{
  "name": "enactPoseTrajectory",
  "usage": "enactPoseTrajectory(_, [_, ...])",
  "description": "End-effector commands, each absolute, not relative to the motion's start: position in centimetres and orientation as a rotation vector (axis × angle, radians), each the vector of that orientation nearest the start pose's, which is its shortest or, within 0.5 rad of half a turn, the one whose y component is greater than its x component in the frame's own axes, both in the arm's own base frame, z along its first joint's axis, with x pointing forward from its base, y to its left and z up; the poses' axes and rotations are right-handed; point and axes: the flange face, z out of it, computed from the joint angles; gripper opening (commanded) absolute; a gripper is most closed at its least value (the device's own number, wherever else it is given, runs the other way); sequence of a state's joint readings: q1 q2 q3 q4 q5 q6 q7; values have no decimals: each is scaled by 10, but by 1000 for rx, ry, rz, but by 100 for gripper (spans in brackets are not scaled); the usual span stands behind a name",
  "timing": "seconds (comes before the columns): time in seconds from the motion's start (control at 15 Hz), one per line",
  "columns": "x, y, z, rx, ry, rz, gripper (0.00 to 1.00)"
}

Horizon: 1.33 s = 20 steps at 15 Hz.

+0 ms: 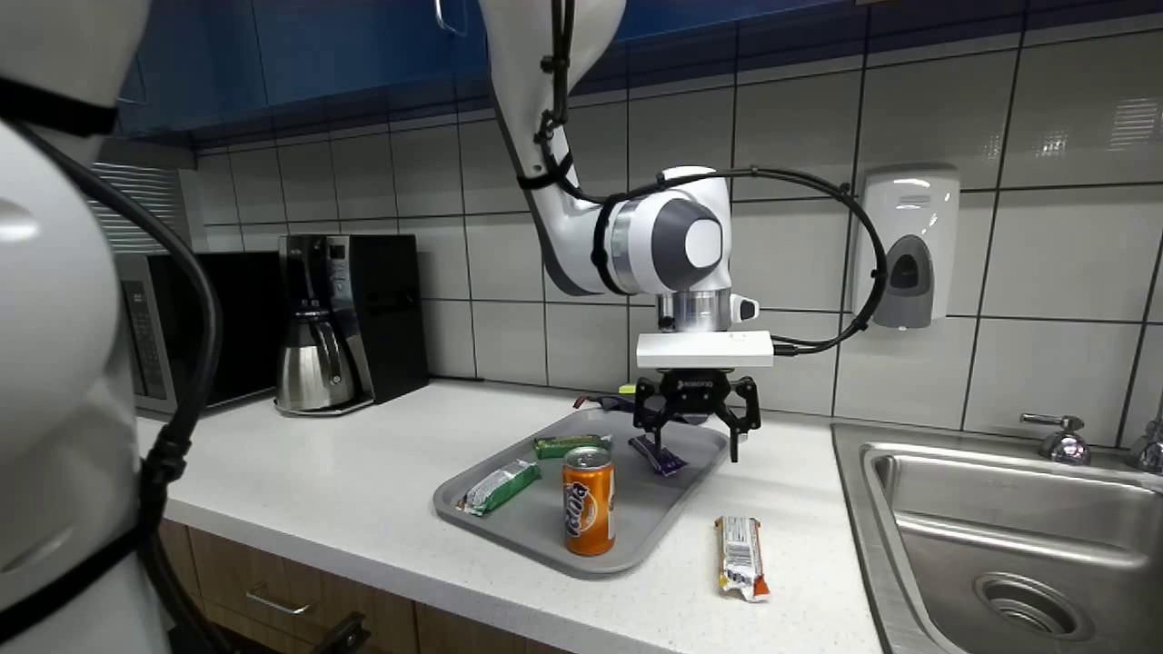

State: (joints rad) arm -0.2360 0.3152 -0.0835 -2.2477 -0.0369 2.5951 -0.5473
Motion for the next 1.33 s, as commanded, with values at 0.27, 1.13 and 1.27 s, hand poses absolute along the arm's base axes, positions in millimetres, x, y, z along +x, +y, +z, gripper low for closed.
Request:
enactPoseTrajectory(0.27, [483,-188,232,-3199,-278,-21,100])
enactPoseTrajectory(1.13, [456,-233,219,-3234,-128,-3,100])
enactPoseTrajectory(1.27, [454,-237,215,-3231,-112,-2,100])
